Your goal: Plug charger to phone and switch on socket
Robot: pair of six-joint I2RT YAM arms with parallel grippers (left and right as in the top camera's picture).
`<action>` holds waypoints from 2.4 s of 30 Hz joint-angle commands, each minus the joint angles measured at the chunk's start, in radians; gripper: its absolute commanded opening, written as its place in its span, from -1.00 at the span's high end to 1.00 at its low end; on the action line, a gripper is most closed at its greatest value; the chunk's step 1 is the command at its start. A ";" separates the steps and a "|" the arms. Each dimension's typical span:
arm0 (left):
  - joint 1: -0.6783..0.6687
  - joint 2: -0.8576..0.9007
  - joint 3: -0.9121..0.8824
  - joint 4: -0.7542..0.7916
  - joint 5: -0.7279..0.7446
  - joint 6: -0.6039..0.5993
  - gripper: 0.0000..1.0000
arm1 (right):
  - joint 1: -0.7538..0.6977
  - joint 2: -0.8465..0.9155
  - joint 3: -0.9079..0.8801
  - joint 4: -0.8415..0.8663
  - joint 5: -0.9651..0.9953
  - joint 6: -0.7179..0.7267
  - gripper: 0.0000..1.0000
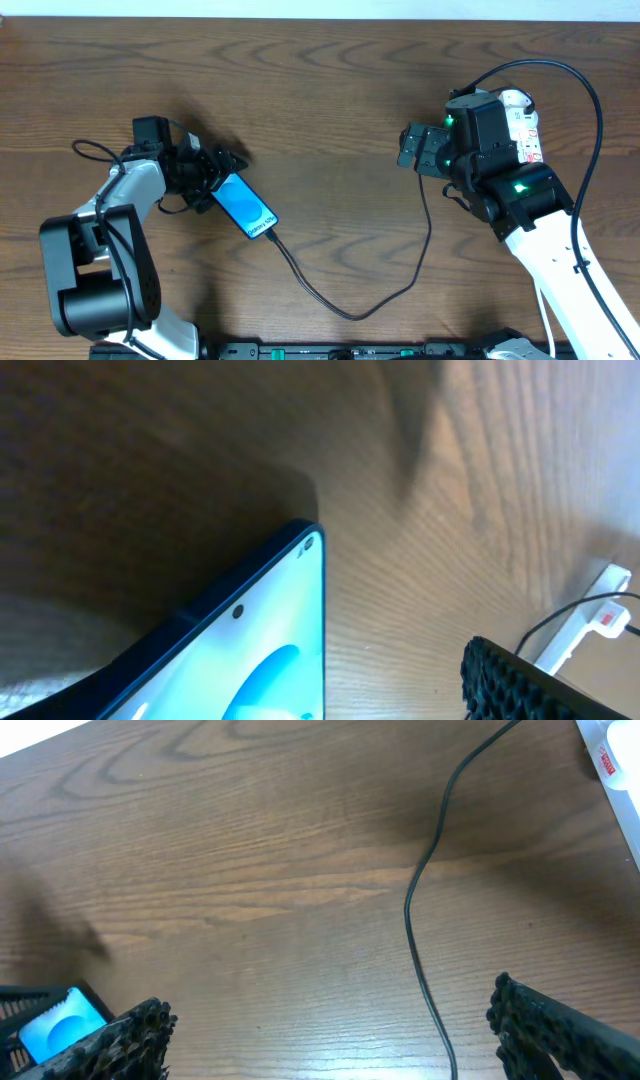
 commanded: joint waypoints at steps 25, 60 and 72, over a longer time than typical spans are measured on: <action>0.004 0.082 -0.072 -0.095 -0.203 0.009 -0.82 | 0.000 0.017 0.007 -0.008 0.000 -0.006 -0.99; 0.004 0.082 -0.072 -0.145 -0.204 0.005 -0.82 | 0.000 0.018 0.007 -0.008 0.001 -0.006 -0.99; 0.005 0.082 -0.072 -0.067 -0.204 -0.040 -0.82 | 0.000 0.018 0.007 -0.008 0.001 -0.006 -0.99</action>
